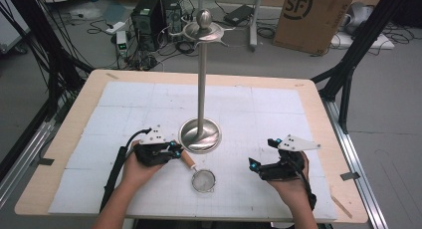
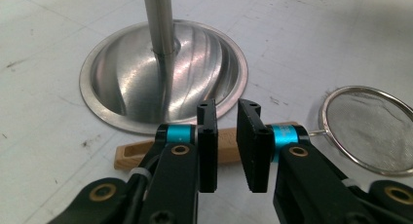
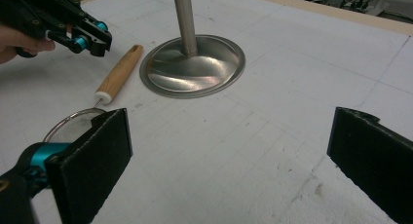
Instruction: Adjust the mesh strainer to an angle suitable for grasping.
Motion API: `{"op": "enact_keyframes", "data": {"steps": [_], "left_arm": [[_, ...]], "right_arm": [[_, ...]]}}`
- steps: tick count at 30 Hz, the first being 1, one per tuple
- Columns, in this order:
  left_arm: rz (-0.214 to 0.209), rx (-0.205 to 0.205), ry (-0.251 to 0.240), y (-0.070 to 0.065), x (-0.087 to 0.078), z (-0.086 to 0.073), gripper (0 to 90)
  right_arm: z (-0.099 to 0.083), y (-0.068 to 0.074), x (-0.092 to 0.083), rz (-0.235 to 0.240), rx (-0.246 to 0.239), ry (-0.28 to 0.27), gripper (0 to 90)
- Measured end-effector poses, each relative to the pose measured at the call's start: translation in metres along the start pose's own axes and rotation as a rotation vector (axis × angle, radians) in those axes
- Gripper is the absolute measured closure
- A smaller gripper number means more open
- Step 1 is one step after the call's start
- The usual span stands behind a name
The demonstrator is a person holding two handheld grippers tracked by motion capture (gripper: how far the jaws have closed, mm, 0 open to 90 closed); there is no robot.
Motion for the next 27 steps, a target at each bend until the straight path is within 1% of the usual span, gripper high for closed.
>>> {"op": "enact_keyframes", "data": {"steps": [5, 6, 7, 8, 9, 11, 13, 16, 17, 18, 22, 25, 27], "left_arm": [[0.02, 0.007, 0.01, 0.004, 0.008, 0.004, 87.4], [0.02, 0.009, 0.014, 0.005, 0.01, 0.004, 87.4], [0.02, 0.01, 0.026, 0.005, 0.012, 0.005, 88.5], [0.021, 0.013, 0.033, 0.006, 0.015, 0.006, 89.5], [0.015, 0.017, 0.05, 0.006, 0.02, 0.008, 89.6], [0.013, 0.015, 0.058, 0.005, 0.023, 0.009, 89.7], [0.008, 0.013, 0.078, 0.004, 0.028, 0.006, 89.7], [0.014, 0.019, 0.13, 0.004, 0.032, -0.002, 89.7], [0.014, 0.019, 0.13, 0.004, 0.032, -0.002, 89.7], [0.004, 0.017, 0.128, 0.003, 0.032, -0.002, 89.7], [0.003, 0.015, 0.127, 0.001, 0.031, -0.002, 89.7], [0.001, 0.021, 0.128, -0.002, 0.029, -0.003, 89.7], [-0.002, 0.017, 0.126, -0.003, 0.028, -0.004, 89.7]], "right_arm": [[0.001, 0.0, -0.001, 0.0, 0.001, -0.005, 1.2], [0.001, 0.0, -0.001, 0.0, 0.001, -0.005, 1.2], [0.0, 0.0, -0.001, 0.001, 0.006, 0.0, 1.2], [0.0, 0.0, 0.0, 0.0, 0.002, 0.001, 1.2], [0.0, 0.001, 0.0, 0.001, 0.001, 0.004, 1.3], [-0.001, 0.001, 0.001, 0.002, 0.0, 0.005, 1.3], [-0.001, 0.002, 0.002, 0.004, -0.004, 0.009, 1.2], [-0.002, 0.001, 0.001, 0.003, 0.001, 0.01, 1.3], [-0.002, 0.001, 0.002, 0.001, -0.001, 0.009, 1.3], [-0.002, 0.001, 0.002, 0.003, -0.001, 0.01, 1.3], [-0.003, 0.002, 0.003, 0.008, 0.001, 0.013, 1.3], [-0.004, 0.003, 0.003, 0.008, -0.006, 0.019, 1.4], [-0.003, 0.004, 0.003, 0.008, -0.007, 0.019, 1.4]]}}
Point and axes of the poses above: each handheld gripper's, and its own axes: x roughly forward along the jaws, z roughly out of its top, y roughly to its left, the point moved 8 cm from there along x, roughly forward along the jaws, and after that the axes turned 7 degrees about -z, right-handed, at the moved point
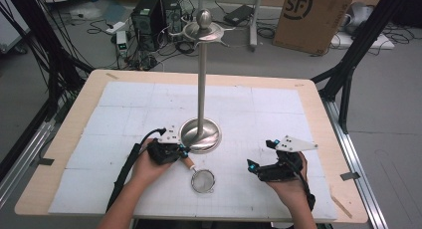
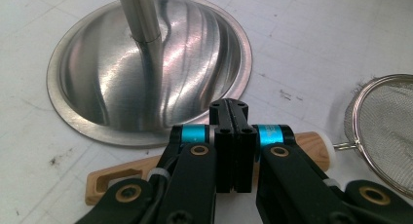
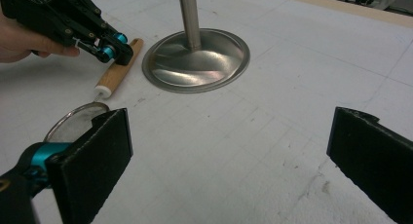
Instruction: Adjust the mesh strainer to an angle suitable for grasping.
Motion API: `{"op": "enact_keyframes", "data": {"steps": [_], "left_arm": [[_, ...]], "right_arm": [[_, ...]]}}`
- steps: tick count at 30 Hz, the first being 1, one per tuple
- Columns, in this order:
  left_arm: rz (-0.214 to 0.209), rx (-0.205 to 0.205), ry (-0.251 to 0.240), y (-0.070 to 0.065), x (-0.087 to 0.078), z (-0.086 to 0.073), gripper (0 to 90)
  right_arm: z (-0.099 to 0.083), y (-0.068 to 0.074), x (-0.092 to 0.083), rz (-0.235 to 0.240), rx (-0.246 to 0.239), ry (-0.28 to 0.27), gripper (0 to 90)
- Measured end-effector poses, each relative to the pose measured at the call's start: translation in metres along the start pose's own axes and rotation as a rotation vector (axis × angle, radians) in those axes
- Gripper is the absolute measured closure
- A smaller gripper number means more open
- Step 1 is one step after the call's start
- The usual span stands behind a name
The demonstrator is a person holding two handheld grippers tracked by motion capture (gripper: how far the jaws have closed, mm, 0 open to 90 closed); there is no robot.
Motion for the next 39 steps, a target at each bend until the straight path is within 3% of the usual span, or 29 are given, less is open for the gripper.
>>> {"op": "enact_keyframes", "data": {"steps": [8, 14, 17, 25, 39], "left_arm": [[0.0, -0.008, 0.016, -0.003, -0.005, -0.005, 89.7], [0.012, 0.037, 0.103, -0.011, -0.002, -0.013, 89.7], [0.011, 0.034, 0.098, -0.012, -0.005, -0.015, 89.7], [0.014, -0.02, 0.075, -0.01, -0.02, -0.029, 89.7], [0.001, -0.051, 0.057, -0.015, -0.043, -0.042, 89.6]], "right_arm": [[0.0, 0.001, 0.0, 0.002, 0.0, 0.001, 1.5], [-0.001, 0.001, 0.0, 0.002, -0.003, 0.005, 1.5], [-0.001, 0.001, 0.0, 0.005, -0.004, 0.004, 1.5], [-0.002, 0.003, 0.001, 0.008, 0.001, 0.012, 1.5], [-0.002, 0.006, 0.002, 0.014, -0.01, 0.015, 1.5]]}}
Point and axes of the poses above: each handheld gripper's, and its own axes: x roughly forward along the jaws, z roughly out of its top, y roughly to its left, the point moved 8 cm from there along x, roughly forward along the jaws, and after that the axes turned 7 degrees about -z, right-handed, at the moved point
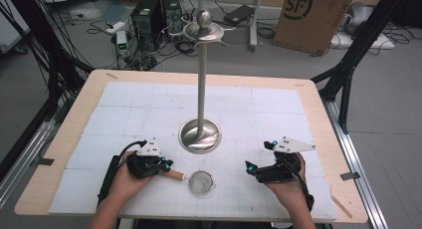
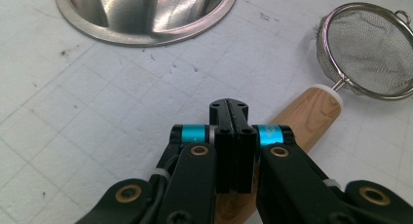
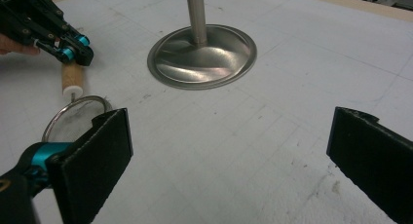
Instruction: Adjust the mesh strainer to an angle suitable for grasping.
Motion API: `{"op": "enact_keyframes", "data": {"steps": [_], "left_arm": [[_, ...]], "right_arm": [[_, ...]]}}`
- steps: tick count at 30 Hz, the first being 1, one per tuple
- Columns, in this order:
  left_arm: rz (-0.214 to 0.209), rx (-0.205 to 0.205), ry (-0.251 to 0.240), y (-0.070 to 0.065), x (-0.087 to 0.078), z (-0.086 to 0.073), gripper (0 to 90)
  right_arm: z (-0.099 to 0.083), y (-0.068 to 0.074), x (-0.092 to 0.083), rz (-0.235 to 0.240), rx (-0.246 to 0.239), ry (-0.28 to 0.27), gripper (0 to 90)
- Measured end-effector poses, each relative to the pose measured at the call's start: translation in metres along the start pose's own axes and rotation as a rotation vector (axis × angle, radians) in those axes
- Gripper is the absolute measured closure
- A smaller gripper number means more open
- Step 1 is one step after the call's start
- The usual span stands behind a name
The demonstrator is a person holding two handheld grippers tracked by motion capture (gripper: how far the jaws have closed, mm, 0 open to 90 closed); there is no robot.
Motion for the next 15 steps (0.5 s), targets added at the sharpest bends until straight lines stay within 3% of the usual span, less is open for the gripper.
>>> {"op": "enact_keyframes", "data": {"steps": [5, 12, 15], "left_arm": [[-0.017, 0.008, -0.024, -0.003, -0.002, 0.003, 86.6], [-0.057, 0.04, -0.064, -0.011, -0.005, 0.01, 68.7], [-0.086, 0.054, -0.06, -0.015, -0.006, 0.011, 63.2]], "right_arm": [[0.0, 0.001, 0.001, 0.001, -0.004, -0.001, 1.5], [0.0, 0.001, 0.001, 0.007, -0.005, -0.001, 1.5], [-0.001, 0.001, 0.001, 0.007, -0.005, 0.004, 1.5]]}}
Point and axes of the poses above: each handheld gripper's, and its own axes: x roughly forward along the jaws, z roughly out of its top, y roughly to its left, the point moved 8 cm from there along x, roughly forward along the jaws, and after that the axes turned 7 degrees about -z, right-handed, at the moved point
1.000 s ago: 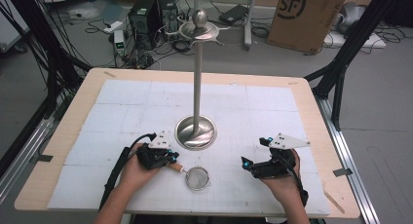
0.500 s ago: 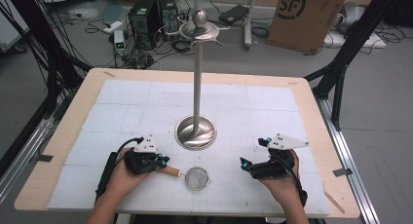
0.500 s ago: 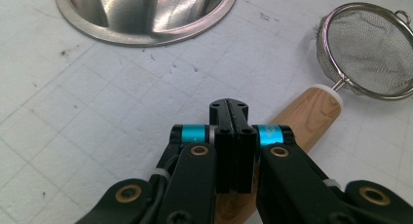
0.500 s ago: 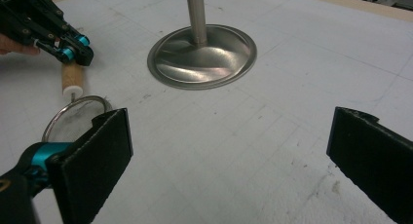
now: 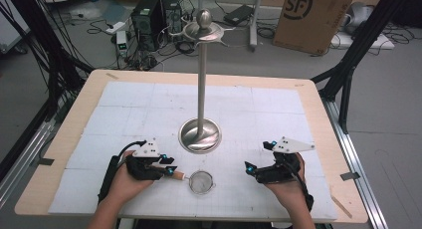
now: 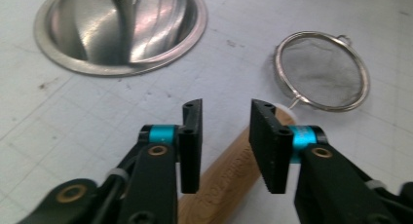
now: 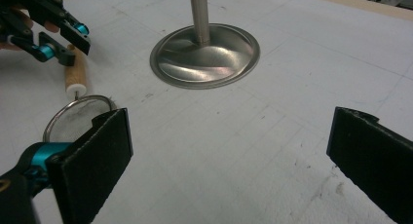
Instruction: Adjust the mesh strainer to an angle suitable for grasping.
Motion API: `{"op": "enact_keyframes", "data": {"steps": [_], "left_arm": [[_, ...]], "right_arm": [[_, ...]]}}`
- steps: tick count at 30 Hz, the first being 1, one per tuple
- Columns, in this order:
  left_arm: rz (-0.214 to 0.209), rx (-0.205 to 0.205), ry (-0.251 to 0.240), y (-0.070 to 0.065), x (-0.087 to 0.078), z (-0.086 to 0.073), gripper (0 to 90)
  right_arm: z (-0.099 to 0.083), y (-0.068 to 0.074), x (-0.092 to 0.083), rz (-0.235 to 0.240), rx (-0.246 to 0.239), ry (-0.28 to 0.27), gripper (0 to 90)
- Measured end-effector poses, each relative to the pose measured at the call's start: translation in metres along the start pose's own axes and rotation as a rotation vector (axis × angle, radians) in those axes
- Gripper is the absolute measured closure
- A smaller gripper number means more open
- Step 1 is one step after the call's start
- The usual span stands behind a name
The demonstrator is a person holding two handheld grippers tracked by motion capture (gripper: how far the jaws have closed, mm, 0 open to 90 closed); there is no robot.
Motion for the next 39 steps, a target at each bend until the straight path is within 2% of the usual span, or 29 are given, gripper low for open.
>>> {"op": "enact_keyframes", "data": {"steps": [6, 10, 18, 22, 26, 39], "left_arm": [[-0.041, 0.047, 0.029, -0.008, 0.003, 0.002, 52.5], [-0.061, 0.075, 0.072, -0.012, 0.009, 0.001, 50.3], [-0.061, 0.104, 0.162, -0.013, 0.021, -0.007, 50.2], [-0.061, 0.105, 0.166, -0.013, 0.021, -0.007, 49.9], [-0.068, 0.109, 0.161, -0.013, 0.019, -0.005, 56.5], [-0.054, 0.139, 0.185, -0.017, 0.028, 0.004, 62.1]], "right_arm": [[0.0, 0.0, 0.001, 0.002, -0.003, -0.002, 1.5], [0.0, 0.002, 0.0, 0.01, -0.002, 0.0, 1.5], [0.001, 0.001, 0.0, 0.006, -0.007, -0.006, 1.5], [0.0, 0.002, 0.001, 0.008, -0.006, -0.002, 1.5], [0.0, 0.001, 0.001, 0.007, -0.007, -0.001, 1.5], [0.0, 0.002, 0.001, 0.005, -0.003, 0.001, 1.5]]}}
Point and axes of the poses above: each handheld gripper's, and its own axes: x roughly forward along the jaws, z roughly out of its top, y roughly to its left, the point moved 8 cm from there along x, roughly forward along the jaws, and after that the axes turned 7 degrees about -z, right-handed, at the moved point
